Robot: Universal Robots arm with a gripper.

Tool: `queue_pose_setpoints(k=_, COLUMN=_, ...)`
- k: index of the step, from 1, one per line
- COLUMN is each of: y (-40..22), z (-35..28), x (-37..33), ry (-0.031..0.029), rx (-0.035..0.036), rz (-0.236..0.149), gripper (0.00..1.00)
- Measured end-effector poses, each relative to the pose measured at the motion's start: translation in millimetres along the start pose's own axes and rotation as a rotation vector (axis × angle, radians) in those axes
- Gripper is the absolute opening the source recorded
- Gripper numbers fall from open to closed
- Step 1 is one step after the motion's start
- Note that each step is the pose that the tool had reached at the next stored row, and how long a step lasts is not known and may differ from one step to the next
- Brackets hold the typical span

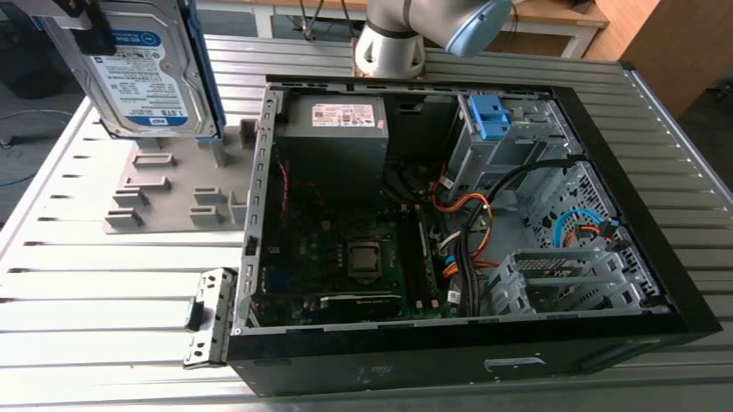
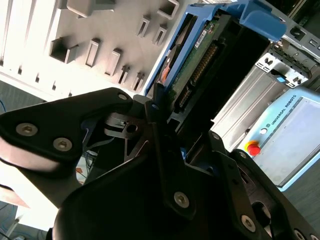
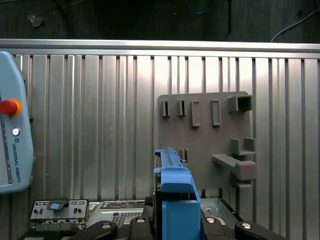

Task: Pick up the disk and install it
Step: 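Pick up the disk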

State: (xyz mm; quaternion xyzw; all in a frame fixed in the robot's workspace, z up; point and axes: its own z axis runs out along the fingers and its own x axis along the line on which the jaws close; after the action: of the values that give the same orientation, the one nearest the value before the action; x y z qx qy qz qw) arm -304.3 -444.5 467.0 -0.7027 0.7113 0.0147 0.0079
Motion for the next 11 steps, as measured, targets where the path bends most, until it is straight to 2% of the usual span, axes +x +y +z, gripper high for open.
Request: queue_pose_setpoints(k=11, y=-3.8, z=-0.1, x=0.0, ry=0.0000, rx=0.0000, rz=0.000, gripper=0.36)
